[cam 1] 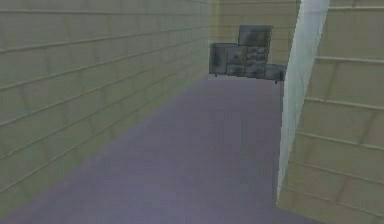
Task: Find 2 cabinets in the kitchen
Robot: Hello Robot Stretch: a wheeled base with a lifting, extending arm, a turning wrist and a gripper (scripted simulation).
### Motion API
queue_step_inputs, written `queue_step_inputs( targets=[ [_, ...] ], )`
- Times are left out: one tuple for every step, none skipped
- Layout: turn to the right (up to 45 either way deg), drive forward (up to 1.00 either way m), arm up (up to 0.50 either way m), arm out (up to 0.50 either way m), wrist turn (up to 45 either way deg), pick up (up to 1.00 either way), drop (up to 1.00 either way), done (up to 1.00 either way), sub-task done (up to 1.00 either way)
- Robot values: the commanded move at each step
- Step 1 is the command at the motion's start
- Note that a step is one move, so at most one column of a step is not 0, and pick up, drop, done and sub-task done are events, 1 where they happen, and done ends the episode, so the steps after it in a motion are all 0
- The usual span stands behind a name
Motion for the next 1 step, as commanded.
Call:
queue_step_inputs(
  targets=[
    [0.0, 1.0, 0.0, 0.0, 0.0, 0.0, 0.0, 0.0, 0.0]
  ],
)
